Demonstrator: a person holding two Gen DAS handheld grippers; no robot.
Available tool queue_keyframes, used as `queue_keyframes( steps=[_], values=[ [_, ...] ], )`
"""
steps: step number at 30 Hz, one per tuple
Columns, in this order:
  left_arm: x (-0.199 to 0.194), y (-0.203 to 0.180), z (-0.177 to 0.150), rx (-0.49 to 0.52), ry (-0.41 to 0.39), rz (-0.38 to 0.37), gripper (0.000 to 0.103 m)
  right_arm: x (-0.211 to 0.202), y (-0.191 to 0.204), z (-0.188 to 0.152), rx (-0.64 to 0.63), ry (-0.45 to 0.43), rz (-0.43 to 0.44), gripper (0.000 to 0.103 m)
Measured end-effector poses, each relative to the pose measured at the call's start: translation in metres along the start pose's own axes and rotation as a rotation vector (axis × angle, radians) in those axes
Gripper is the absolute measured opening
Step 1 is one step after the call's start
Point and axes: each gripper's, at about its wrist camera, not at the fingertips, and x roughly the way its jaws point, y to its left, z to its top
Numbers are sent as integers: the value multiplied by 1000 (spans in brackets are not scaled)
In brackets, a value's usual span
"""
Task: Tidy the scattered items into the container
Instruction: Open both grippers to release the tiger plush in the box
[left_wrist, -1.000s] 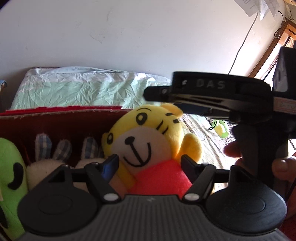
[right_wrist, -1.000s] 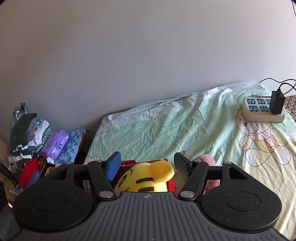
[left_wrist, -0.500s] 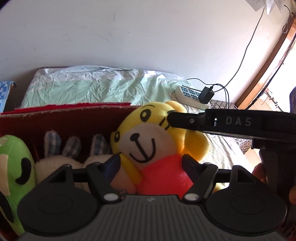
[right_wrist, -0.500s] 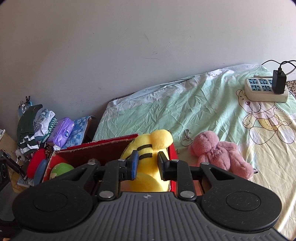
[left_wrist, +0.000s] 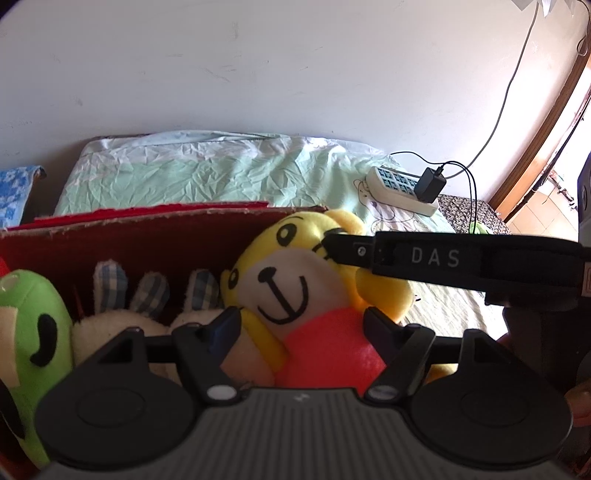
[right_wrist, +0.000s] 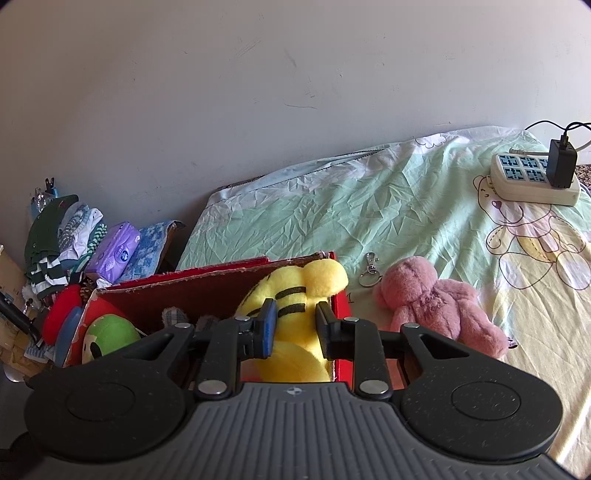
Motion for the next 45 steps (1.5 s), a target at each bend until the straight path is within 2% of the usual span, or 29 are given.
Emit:
queue_keyframes(
  steps=[10,12,15,24,32,39,45],
  values=[
    [-4,-4,0,-17,7,22,76,-12,-5,-2,22,-8,12,32],
    [-4,-4,-1,-22,4,25,76,-12,-4,-4,19,-2,22,38],
    [-4,-5,-2,-22,-1,35,76,-11,-3,-8,13,-7,23,41],
    [-5,-9,-5,-48,-14,78,80,-12,0,-14,-55,-35,37,43],
    [-8,-20,-12,-103,-20,162,89,-14,-5,-16,-105,-40,87,44],
    [-10,-27,-17,-135,-27,202,89,-16,-10,-17,-121,-32,132,44],
    [-16,-31,-18,-162,-28,216,89,-22,-26,-16,-49,3,203,44]
  ],
)
